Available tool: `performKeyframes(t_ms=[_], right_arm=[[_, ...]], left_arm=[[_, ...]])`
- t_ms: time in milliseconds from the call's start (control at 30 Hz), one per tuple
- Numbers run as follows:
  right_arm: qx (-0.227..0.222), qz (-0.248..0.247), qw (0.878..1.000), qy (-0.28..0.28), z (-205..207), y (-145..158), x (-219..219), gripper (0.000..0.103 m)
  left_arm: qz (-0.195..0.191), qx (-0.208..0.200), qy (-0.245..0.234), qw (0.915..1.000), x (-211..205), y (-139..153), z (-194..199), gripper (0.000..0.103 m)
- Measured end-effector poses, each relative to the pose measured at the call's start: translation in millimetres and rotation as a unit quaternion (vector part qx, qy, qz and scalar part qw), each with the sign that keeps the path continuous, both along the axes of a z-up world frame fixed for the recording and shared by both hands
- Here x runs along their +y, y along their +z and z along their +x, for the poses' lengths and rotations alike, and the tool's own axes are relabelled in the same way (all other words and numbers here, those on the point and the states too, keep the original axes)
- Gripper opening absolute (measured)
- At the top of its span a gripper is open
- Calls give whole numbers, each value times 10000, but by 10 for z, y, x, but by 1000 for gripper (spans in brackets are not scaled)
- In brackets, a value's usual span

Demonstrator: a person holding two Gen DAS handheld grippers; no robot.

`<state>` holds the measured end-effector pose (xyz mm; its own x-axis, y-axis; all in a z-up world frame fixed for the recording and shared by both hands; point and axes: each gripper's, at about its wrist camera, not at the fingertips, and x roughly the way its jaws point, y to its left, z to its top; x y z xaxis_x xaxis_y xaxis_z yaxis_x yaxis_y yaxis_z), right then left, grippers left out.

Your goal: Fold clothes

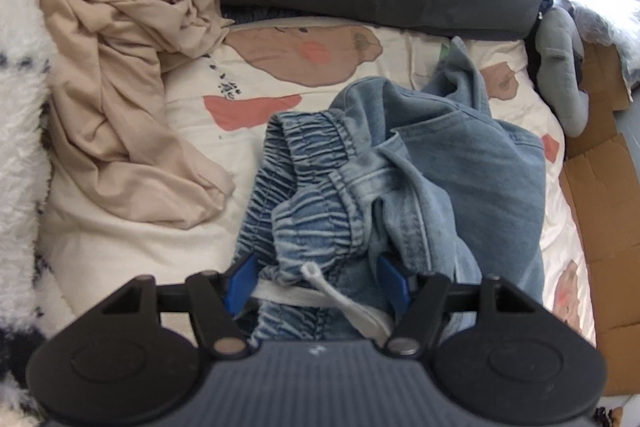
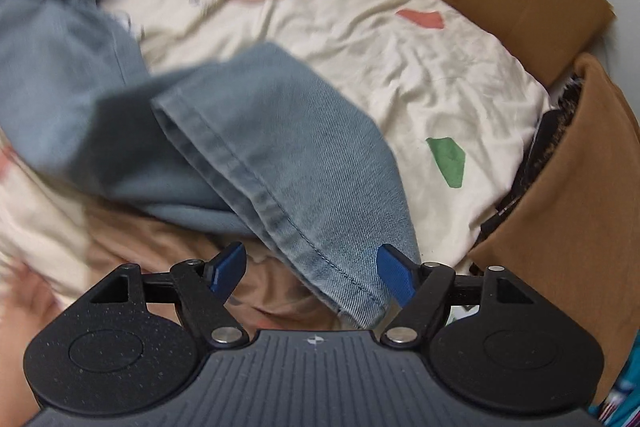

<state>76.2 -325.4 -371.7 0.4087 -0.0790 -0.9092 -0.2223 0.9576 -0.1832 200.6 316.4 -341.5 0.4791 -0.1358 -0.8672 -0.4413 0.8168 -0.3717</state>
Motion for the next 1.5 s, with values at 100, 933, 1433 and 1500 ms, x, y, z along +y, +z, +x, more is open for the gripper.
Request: performKeyframes(t_ms=[100, 933, 1433, 1500], right_arm=[[56, -138, 9999, 31, 60, -121, -4, 74], [-704, 1050, 9755, -1800, -498, 1293, -1038, 1], [-441, 1096, 9454, -3038, -1433, 1520, -1661, 0], [-426, 940, 9418, -3200, -1529, 1505, -1745, 0]], left_arm=[[0, -20, 36, 10000, 3, -41, 26, 67], [378, -1162, -550, 9910, 18, 811, -311, 6], [528, -1463, -291, 9874, 285, 1300, -817, 6], [534, -1394, -194, 9886, 346, 1283, -885, 6]])
